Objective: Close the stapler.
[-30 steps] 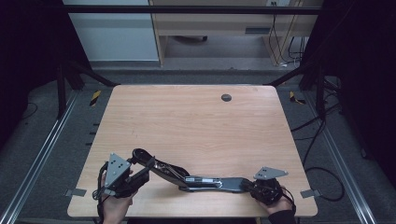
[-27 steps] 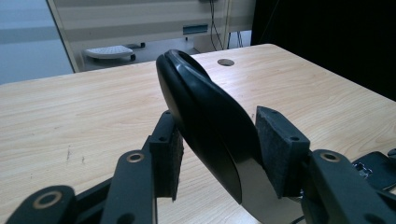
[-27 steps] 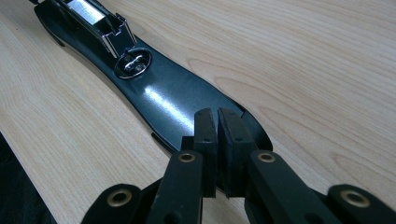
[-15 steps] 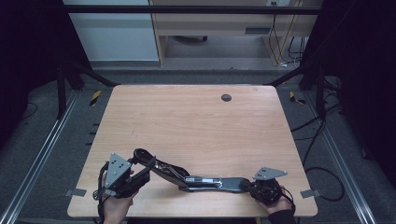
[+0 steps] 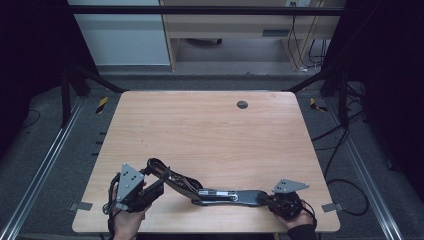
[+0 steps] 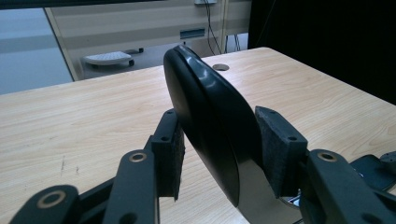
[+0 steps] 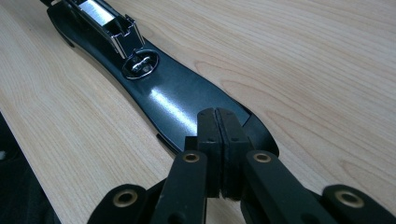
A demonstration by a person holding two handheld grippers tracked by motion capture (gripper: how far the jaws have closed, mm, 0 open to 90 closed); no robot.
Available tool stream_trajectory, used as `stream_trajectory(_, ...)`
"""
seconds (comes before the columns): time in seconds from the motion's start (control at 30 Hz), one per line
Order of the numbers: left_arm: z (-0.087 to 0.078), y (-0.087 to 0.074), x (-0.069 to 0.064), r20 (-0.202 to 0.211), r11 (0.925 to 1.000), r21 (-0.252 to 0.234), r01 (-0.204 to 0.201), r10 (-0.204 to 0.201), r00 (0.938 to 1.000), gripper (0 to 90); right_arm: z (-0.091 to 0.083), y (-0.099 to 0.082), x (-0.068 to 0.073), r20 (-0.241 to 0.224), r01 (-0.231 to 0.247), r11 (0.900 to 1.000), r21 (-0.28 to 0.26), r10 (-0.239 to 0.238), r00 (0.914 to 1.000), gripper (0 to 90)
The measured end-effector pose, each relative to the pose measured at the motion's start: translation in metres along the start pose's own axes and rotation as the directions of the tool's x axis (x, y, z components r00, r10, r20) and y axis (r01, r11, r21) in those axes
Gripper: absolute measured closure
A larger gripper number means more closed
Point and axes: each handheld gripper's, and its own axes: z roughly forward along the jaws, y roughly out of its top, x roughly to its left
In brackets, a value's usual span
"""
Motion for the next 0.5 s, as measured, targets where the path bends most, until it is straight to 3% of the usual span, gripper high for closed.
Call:
stream_trajectory(0.33, 0.0005, 0.0009, -0.001, 0.0, 1.0, -0.001, -0.001, 0.001, 1.0, 53.9, 0.0011, 0.0014, 0.0033, 0.032, 0.001, 1.0, -0.001, -0.001, 0.9995, 84.9)
stream_trajectory(0.4, 0.0009, 0.0014, -0.0016, 0.001, 1.0, -0.002, -0.004, 0.004, 1.0, 53.9, 0.001, 0.0027, 0.0034, 0.028, -0.008, 0.9999, 0.012, 0.008, 0.9996, 90.0)
stream_trajectory(0.5, 0.0012, 0.0019, -0.0024, 0.002, 1.0, -0.003, -0.005, 0.005, 1.0, 54.0, 0.0007, 0.003, 0.0039, 0.033, 0.002, 0.9998, 0.019, -0.003, 0.9995, 90.0)
